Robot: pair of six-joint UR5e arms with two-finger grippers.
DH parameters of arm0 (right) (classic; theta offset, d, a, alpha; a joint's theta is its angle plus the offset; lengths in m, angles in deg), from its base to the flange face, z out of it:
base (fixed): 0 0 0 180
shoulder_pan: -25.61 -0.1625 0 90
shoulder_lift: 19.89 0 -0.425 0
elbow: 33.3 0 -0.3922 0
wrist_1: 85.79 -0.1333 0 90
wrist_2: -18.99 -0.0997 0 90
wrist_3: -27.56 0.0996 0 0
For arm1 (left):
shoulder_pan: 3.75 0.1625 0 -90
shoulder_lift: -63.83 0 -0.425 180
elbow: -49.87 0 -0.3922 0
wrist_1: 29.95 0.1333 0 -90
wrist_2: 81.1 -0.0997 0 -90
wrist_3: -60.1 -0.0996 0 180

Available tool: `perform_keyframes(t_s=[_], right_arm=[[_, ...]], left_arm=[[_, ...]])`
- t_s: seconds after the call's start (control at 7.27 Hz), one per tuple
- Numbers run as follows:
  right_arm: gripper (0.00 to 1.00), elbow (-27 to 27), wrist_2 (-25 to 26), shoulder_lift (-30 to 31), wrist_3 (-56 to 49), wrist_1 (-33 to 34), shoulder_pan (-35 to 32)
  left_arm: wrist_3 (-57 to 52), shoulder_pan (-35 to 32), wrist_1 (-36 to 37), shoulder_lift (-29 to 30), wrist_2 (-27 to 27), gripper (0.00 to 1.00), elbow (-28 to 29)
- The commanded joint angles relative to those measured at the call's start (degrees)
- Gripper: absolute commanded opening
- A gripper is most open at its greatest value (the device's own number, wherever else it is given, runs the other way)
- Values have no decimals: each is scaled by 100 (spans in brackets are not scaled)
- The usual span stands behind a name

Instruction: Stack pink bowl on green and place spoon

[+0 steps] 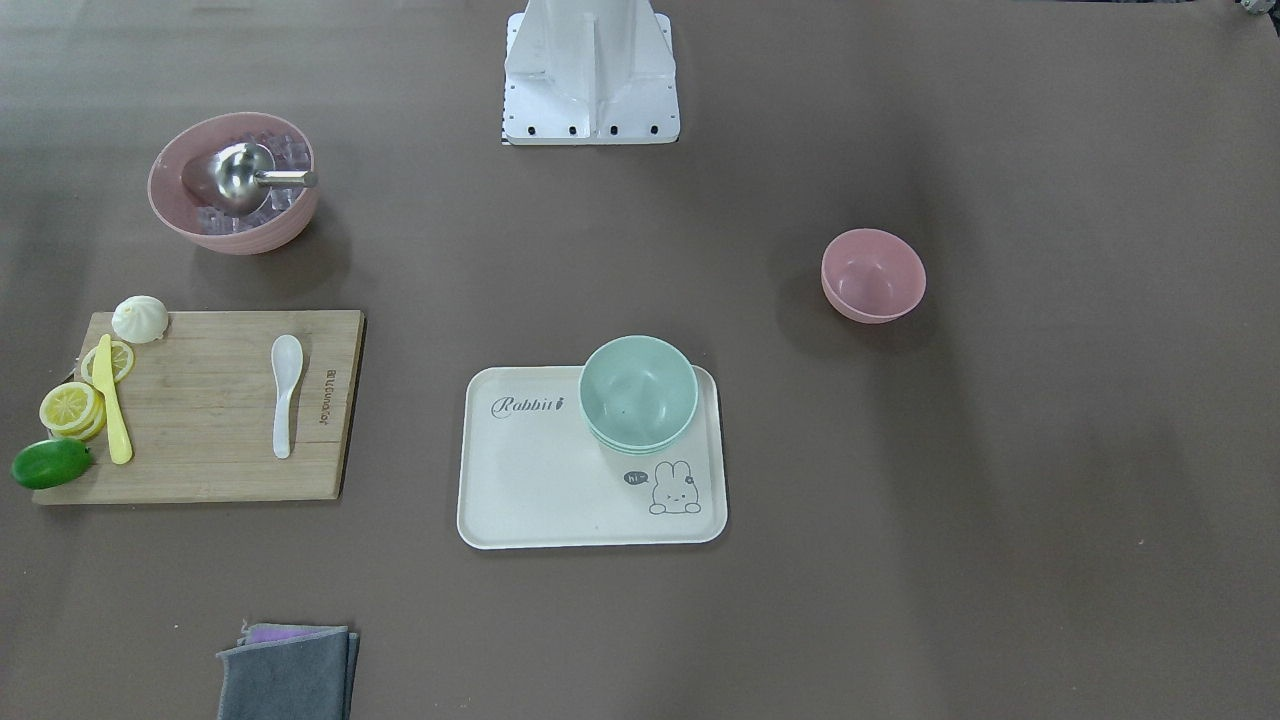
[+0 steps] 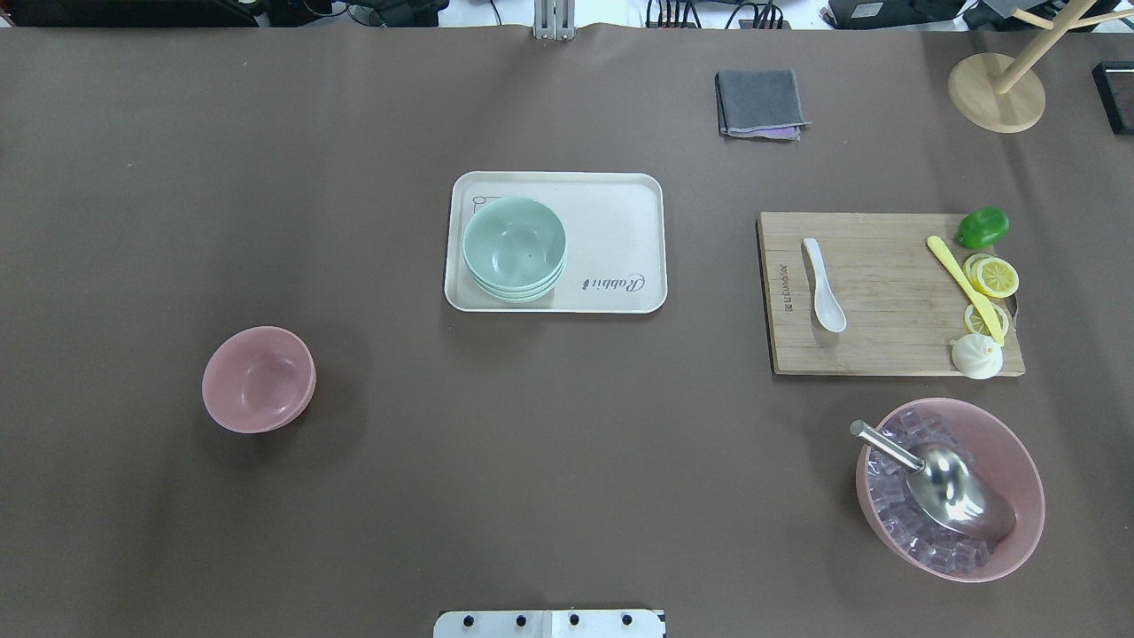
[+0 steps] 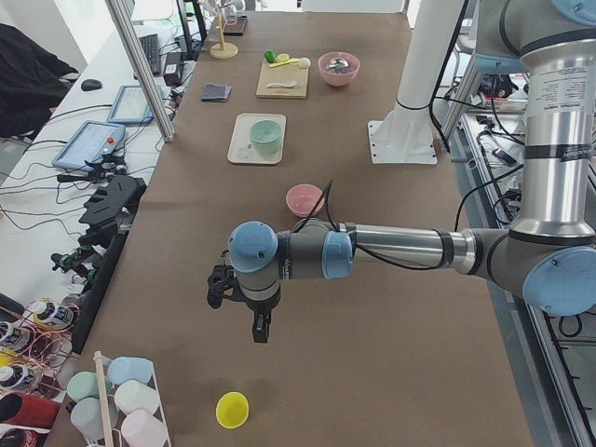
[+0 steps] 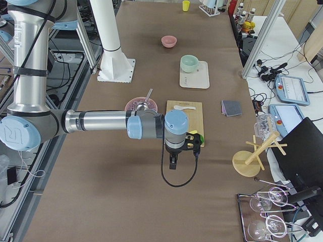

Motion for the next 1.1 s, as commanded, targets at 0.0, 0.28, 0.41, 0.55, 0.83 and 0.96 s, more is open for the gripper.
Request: perform_keyframes(t_s=[0.0,0.28,0.41,0.55,0.83,0.96], right_arm=[[100,-8,0,5,1,-10,8],[100,-17,0,5,1,-19,0],[100,-8,-9,5,1,-10,0],[100,-8,-26,-3,1,-19,0],[100,-43,-26,-4,9,-10,0],[100,-61,-53,14,10,-1,0]], left_arm=[[5,1,17,85,0,98,1],[5,1,9,86,0,98,9],[5,1,9,86,0,98,9],[-21,1,0,86,-9,98,9],[-57,10,0,86,-9,98,-8],[-57,10,0,95,-9,98,-17]])
